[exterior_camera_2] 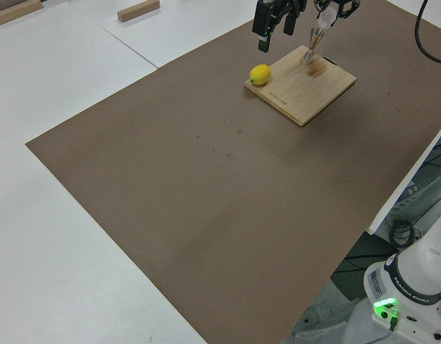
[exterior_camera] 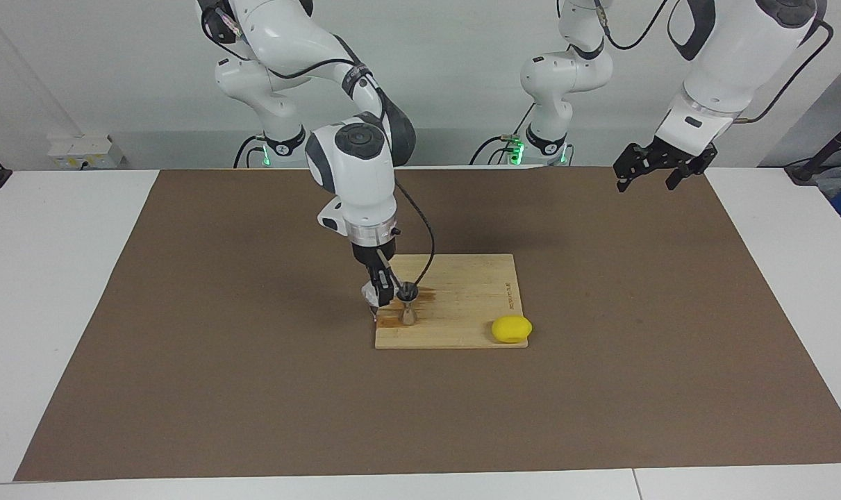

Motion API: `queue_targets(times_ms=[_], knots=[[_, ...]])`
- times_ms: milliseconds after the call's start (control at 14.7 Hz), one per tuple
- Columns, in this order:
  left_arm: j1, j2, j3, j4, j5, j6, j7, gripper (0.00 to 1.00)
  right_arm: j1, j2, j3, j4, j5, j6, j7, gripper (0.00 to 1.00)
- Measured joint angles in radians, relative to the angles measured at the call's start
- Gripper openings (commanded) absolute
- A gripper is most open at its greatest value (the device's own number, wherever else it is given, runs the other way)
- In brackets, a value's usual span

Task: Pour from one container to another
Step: 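Tilt the glass cup with the right gripper to pour into the metal cup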

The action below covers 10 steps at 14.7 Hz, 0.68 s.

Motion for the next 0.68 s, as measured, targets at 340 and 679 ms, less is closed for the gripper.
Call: queue_targets(times_ms=[340, 679], knots=[[0.003, 0.000, 0.010, 0.000, 0.000, 0.000, 0.000, 1.00, 0.009, 0.006, 0.000, 0.000, -0.041, -0.007, 0.000, 0.00], [0.003, 0.000, 0.010, 0.000, 0.000, 0.000, 0.000, 1.00, 0.009, 0.013, 0.000, 0.057, -0.041, -0.084, 0.000, 0.00]])
